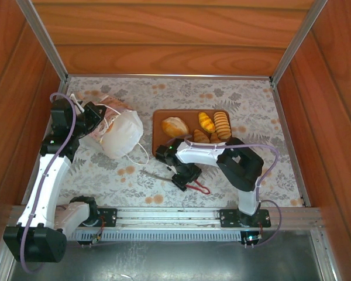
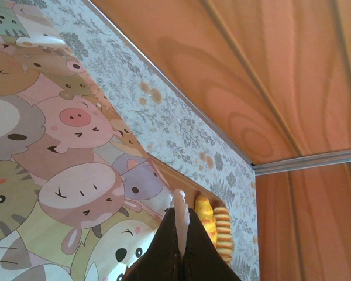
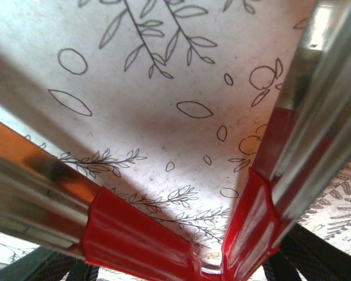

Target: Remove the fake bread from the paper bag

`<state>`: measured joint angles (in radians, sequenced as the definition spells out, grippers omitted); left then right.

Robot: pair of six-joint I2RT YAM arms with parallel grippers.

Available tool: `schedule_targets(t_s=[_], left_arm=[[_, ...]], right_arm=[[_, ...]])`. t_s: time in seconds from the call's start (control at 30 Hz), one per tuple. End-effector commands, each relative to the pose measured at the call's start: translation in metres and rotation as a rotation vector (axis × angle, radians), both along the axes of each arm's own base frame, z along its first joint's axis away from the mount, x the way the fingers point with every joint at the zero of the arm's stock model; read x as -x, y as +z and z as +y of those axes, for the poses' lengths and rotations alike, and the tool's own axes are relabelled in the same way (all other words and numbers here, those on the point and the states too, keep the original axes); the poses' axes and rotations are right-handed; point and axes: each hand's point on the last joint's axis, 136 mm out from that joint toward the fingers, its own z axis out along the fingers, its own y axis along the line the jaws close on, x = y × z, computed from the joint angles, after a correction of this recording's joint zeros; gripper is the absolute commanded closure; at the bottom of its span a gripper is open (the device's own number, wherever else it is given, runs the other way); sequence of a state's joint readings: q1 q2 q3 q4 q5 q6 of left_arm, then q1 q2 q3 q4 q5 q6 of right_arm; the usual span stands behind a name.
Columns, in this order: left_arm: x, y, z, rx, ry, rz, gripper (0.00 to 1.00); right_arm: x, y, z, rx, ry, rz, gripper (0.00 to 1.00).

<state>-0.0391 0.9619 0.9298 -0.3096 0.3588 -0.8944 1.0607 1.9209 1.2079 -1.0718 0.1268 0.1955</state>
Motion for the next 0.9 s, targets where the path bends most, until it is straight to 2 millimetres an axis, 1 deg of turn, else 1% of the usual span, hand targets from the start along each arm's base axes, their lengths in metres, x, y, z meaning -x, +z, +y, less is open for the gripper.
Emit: schedule_targets(t_s=[0.0, 0.13, 0.33, 0.47, 0.6, 0.7, 0.73, 0.8, 0.83, 0.87], left_arm=[[0.001, 0.001, 0.005, -0.015, 0.015, -0.017, 1.0], [0.0, 0.001, 0.005, -0.011, 0.014, -0.015, 1.0], [0.0, 0.002, 0.004, -0.01, 0.012, -0.016, 1.0], [0.0, 0.001, 0.004, -0.007, 0.012, -0.013, 1.0], [0.0, 0.002, 0.004, -0.005, 0.009, -0.015, 1.0], [0.0, 0.002, 0.004, -0.006, 0.012, -0.014, 1.0], [0.0, 0.002, 0.004, -0.005, 0.012, -0.016, 1.0], [0.0, 0.003, 0.004, -0.007, 0.012, -0.017, 1.0], [0.0, 0.004, 0.004, -0.006, 0.013, -0.018, 1.0], [0.0, 0.004, 0.004, -0.007, 0.012, -0.019, 1.0]], right_arm=[[-0.01, -0.017, 0.008, 0.002, 0.04, -0.031, 0.27], [-0.019, -0.017, 0.022, -0.049, 0.05, -0.062, 0.28], [-0.032, -0.023, 0.022, -0.032, 0.053, -0.096, 0.22], [-0.032, -0.027, 0.029, -0.068, 0.07, -0.065, 0.21], [-0.029, -0.033, 0.033, -0.081, 0.07, -0.032, 0.28], [-0.028, -0.035, 0.032, -0.07, 0.064, -0.027, 0.33], [-0.029, -0.034, 0.031, -0.066, 0.061, -0.032, 0.34], [-0.028, -0.027, 0.029, -0.068, 0.054, -0.034, 0.41], [-0.026, -0.021, 0.029, -0.075, 0.047, -0.035, 0.44], [-0.025, -0.013, 0.028, -0.084, 0.039, -0.038, 0.44]])
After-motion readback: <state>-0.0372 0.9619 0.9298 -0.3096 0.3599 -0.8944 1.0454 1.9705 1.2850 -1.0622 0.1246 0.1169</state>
